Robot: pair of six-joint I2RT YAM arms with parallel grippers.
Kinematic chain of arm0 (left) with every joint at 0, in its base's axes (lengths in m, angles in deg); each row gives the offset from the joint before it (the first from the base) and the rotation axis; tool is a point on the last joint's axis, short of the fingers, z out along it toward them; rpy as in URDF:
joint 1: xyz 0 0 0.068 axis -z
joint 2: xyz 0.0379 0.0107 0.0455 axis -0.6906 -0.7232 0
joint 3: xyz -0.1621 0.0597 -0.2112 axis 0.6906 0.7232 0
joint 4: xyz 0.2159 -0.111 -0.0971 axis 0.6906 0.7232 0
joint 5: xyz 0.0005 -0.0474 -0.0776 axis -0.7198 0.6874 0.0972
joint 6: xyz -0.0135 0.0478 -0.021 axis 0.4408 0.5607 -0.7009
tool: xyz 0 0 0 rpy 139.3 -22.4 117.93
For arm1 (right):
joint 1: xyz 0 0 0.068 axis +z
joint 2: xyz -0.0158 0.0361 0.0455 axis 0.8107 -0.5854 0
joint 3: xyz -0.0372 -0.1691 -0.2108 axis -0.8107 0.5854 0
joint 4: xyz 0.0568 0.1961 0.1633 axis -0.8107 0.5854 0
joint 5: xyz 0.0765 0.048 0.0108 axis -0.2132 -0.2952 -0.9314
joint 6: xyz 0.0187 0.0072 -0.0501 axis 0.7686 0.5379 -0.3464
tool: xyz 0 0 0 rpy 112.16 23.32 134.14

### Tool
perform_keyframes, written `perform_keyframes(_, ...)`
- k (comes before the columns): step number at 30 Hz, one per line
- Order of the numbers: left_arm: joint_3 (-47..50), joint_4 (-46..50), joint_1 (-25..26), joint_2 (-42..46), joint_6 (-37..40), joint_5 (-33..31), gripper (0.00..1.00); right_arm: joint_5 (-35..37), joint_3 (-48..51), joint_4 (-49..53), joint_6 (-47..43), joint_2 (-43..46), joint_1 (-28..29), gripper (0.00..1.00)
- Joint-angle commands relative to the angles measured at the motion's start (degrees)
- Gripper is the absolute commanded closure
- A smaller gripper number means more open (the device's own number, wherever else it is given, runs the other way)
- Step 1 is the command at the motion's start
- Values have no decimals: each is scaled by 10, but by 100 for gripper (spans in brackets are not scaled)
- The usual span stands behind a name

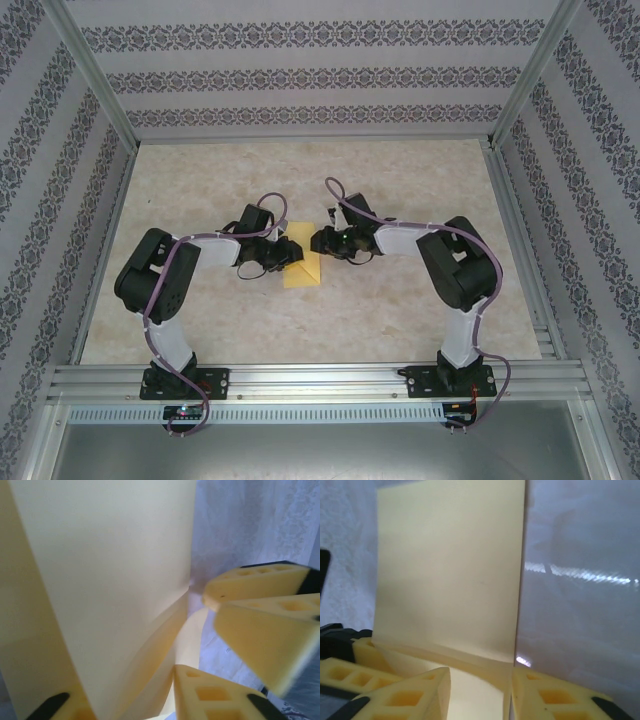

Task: Fold a paper plane with a square sheet of paper (pick it up from the middle)
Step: Turn over the paper at the center of the table.

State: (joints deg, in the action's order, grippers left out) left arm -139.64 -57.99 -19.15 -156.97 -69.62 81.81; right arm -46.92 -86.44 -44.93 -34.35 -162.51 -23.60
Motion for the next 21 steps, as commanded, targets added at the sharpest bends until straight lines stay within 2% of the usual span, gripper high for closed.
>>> perform_keyframes(1, -17, -22, 7, -4, 29, -7, 82, 23, 17, -16, 2, 55, -15, 55)
perform_keyframes(7, -45, 48, 8, 27, 75, -45, 94, 118, 74, -5, 5, 159, -36, 35)
perform_keyframes(12, -107, 210, 13, 92, 140, -124, 95, 251, 125, 31, -2, 267, -46, 24)
perform_keyframes(15, -168, 326, 22, 121, 182, -199, 95, 291, 152, 42, -3, 326, -60, 21)
perform_keyframes(21, -309, 519, 58, 117, 240, -407, 95, 311, 195, 48, -2, 402, -87, 13)
